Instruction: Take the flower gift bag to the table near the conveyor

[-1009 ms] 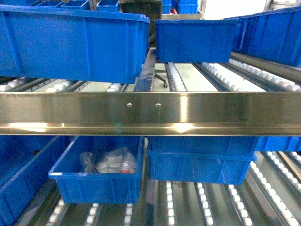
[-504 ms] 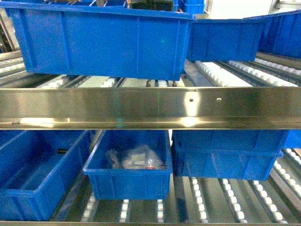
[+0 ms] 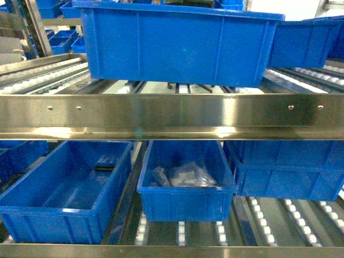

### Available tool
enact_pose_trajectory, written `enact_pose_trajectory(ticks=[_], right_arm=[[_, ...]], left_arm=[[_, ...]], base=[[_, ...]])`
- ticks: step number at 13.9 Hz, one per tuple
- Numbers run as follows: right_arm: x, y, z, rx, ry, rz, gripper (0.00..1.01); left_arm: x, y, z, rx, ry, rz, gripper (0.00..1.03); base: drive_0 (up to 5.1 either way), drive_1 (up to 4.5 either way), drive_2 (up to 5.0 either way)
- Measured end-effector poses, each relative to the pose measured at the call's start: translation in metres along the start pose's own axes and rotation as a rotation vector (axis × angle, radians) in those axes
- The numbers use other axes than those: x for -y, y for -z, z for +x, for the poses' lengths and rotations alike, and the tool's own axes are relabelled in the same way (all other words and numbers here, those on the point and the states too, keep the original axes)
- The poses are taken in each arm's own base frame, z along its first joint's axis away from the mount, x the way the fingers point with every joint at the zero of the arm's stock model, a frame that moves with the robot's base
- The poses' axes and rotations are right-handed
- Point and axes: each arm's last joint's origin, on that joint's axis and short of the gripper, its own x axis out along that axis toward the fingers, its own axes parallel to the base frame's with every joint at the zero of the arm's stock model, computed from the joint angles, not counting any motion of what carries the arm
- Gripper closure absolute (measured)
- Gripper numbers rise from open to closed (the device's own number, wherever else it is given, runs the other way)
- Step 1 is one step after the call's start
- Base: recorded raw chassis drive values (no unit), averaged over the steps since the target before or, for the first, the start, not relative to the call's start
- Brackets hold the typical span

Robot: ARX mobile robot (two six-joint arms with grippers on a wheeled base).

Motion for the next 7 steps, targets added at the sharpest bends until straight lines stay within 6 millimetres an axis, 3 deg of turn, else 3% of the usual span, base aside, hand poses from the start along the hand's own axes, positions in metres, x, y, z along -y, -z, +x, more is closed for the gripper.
enact_pose_trajectory(ticks=[7], right_arm=[[0.0000, 0.0000, 0.0001, 0.000, 0.000, 0.000, 0.99]], left_arm=[[-0.0002, -0.0003, -0.0003, 0.002, -0.002, 0.000, 1.01]], base=[[-4.8, 1.75, 3.2]])
